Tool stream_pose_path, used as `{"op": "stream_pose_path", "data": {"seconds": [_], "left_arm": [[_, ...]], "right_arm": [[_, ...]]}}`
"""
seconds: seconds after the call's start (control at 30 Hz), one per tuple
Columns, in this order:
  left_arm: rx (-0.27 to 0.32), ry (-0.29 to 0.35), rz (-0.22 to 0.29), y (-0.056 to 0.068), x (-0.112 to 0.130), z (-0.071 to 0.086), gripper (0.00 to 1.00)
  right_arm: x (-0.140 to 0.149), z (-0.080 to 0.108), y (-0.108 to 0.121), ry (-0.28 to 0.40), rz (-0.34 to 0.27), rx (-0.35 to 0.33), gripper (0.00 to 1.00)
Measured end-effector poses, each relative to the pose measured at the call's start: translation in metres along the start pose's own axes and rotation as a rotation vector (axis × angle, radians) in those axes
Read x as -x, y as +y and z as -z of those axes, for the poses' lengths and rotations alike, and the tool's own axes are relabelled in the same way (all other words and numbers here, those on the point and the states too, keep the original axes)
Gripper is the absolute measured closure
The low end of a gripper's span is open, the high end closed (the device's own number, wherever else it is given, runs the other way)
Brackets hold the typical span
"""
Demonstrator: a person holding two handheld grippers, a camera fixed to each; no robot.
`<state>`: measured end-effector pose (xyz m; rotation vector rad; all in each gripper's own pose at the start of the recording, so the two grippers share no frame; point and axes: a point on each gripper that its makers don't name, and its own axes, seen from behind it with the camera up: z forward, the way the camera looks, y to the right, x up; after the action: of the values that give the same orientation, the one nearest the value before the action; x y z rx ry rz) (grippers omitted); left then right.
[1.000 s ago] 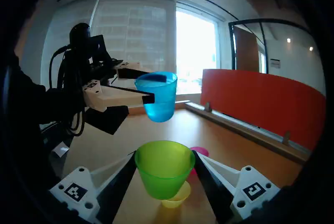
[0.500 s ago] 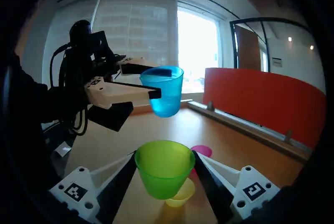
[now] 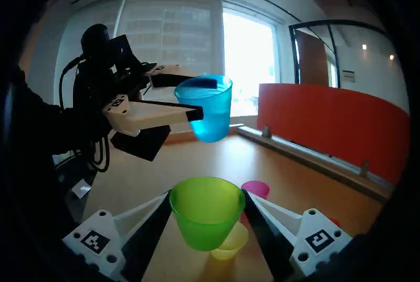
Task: Pour water
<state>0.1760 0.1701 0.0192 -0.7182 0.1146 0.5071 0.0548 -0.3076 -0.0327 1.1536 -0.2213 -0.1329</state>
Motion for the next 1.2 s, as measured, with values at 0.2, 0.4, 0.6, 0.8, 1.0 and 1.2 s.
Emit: {"op": "stream_pose_path", "data": {"seconds": [0.2, 0.4, 0.6, 0.8, 1.0, 1.2], "left_arm": [[-0.006, 0.009, -0.016, -0.002, -0.004, 0.000, 0.14], [-0.011, 0.011, -0.042, -0.004, -0.005, 0.001, 0.14], [-0.014, 0.010, -0.079, -0.003, -0.007, 0.002, 0.14], [-0.015, 0.009, -0.104, -0.002, -0.008, 0.003, 0.14], [-0.016, 0.009, -0.126, -0.001, -0.010, 0.004, 0.14], [-0.012, 0.009, -0.148, 0.000, -0.010, 0.005, 0.14]], "right_arm": [[0.000, 0.000, -0.003, 0.000, 0.000, -0.005, 0.05], [0.001, 0.000, -0.005, 0.002, 0.000, -0.010, 0.05], [0.001, 0.000, -0.008, 0.001, 0.001, -0.015, 0.05], [0.002, -0.002, -0.011, 0.002, 0.001, -0.020, 0.05], [0.002, -0.002, -0.012, 0.004, -0.002, -0.023, 0.05], [0.003, -0.002, -0.013, 0.006, -0.001, -0.023, 0.05]]}}
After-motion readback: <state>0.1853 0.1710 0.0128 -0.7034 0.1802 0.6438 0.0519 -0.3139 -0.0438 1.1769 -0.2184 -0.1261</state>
